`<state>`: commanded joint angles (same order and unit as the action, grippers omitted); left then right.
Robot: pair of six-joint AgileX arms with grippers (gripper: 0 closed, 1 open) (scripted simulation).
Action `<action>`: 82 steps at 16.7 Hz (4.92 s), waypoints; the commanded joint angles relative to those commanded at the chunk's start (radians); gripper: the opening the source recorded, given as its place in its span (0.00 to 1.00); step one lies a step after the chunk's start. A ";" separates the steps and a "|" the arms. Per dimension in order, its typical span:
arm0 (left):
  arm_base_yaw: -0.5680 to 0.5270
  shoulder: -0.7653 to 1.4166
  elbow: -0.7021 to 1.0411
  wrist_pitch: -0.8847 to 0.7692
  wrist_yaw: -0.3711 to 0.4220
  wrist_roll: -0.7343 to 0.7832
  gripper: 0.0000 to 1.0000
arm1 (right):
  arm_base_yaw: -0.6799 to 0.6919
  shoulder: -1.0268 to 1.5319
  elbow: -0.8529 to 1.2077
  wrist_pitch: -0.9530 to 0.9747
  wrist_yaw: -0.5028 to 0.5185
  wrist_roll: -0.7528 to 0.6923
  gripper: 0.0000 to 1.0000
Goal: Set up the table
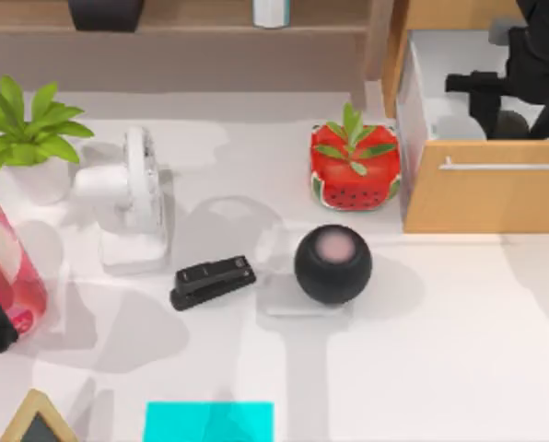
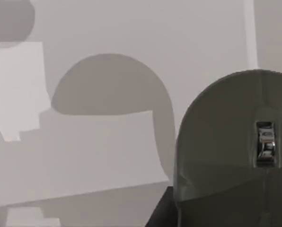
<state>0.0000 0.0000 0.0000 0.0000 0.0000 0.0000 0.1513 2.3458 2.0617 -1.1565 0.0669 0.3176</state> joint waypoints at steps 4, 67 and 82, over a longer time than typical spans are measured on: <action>0.000 0.000 0.000 0.000 0.000 0.000 1.00 | 0.037 -0.115 -0.014 -0.005 0.044 0.112 0.00; 0.000 0.000 0.000 0.000 0.000 0.000 1.00 | 1.085 -0.216 -0.419 0.176 0.034 0.941 0.00; 0.000 0.000 0.000 0.000 0.000 0.000 1.00 | 1.084 -0.171 -0.454 0.191 0.031 0.942 0.38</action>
<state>0.0000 0.0000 0.0000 0.0000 0.0000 0.0000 1.2353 2.1743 1.6079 -0.9654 0.0982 1.2596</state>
